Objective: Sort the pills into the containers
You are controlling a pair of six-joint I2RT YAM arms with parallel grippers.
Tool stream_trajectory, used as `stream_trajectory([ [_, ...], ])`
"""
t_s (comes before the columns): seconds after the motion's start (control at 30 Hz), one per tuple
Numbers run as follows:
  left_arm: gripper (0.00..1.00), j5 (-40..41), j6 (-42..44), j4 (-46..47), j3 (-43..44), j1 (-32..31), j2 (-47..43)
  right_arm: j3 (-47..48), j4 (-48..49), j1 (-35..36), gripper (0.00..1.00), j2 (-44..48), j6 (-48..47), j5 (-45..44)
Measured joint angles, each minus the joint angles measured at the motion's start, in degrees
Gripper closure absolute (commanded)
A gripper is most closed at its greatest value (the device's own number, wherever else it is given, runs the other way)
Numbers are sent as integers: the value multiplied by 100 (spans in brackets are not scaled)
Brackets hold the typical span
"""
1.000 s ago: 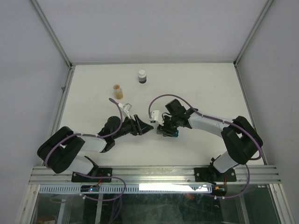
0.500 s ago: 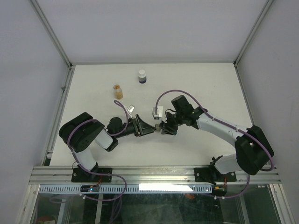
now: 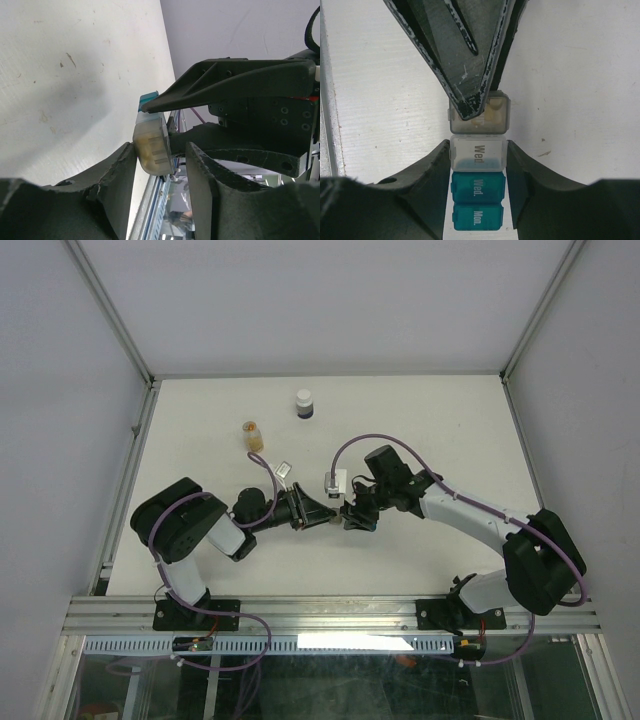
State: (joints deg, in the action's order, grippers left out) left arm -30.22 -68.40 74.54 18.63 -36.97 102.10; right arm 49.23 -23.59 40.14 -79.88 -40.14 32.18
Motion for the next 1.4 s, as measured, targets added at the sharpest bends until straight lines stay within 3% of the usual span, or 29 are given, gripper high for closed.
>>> stream_trajectory([
  [0.2,74,0,11,-173,94,-48,105,-7,7,39,78,0,22,-7],
  [0.27,84,4,31,-243,107,-55,118,-7,-20,39,78,0,33,-2],
  [0.33,99,-4,24,-271,136,-55,146,-11,-28,39,79,0,46,-13],
  [0.53,100,-118,153,-435,221,-57,153,-15,-105,-52,76,0,122,81],
  [0.77,100,-181,365,-741,354,-92,94,-4,-223,-339,46,-46,232,479],
  [0.93,100,-197,553,-984,365,-92,90,7,-205,-553,37,-20,431,575],
  [1.17,100,-256,688,-1222,365,-92,59,7,-79,-708,39,44,730,367],
  [1.4,100,-334,826,-1331,365,-94,-101,7,210,-780,62,39,1106,-177],
])
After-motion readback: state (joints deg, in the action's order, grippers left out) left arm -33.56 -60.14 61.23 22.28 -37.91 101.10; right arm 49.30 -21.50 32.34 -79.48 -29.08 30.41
